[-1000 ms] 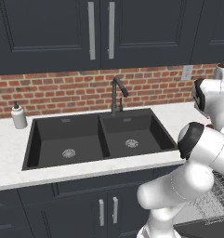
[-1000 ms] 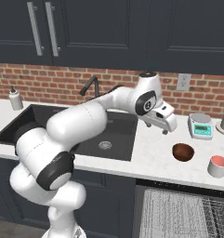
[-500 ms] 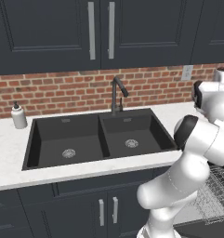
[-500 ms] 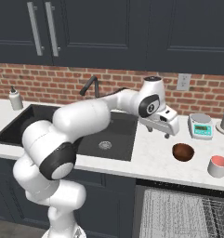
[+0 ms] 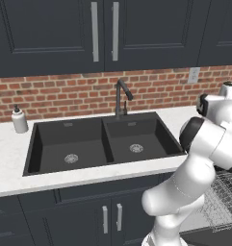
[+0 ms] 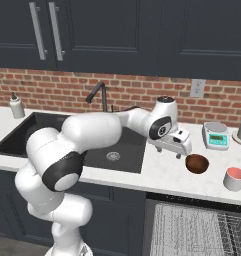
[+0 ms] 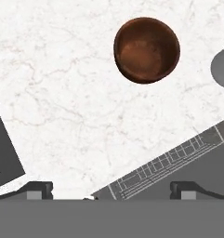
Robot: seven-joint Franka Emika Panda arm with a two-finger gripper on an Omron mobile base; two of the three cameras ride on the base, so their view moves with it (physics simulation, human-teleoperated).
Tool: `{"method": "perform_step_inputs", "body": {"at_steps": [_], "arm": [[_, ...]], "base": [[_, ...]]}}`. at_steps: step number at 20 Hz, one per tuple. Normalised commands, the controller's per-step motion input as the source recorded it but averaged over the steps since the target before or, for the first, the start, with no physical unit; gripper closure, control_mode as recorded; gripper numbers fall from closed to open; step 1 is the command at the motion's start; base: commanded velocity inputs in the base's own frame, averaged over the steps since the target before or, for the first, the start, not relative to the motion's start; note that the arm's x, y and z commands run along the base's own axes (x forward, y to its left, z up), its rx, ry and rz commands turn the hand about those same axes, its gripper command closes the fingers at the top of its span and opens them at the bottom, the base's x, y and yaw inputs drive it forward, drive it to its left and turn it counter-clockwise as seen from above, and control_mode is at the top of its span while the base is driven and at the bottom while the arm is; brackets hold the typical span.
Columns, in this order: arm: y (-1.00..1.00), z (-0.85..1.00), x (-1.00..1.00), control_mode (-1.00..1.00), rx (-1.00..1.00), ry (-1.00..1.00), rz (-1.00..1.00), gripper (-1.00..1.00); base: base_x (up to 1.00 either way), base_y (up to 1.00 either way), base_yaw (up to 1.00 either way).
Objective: Pick up the cup and bowl from the counter, place them in the dishwasher, and close the dishwasher door.
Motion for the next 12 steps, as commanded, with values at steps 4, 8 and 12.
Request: {"method": "perform_step_inputs", "body": {"at_steps": [4,8,12], "arm": [[-0.01,-0.29,0.03,-1.00,0.02,0.01,0.12,-1.00],[-0.04,-0.09,0.09,-1.00,0.00,0.00,0.07,-1.00],[-0.06,0.00,0.23,-1.00,0.00,0.00,0.01,-1.00]], "base": [[0.00,0.00,0.00],[0.00,0.00,0.00],[0.00,0.00,0.00]]}}
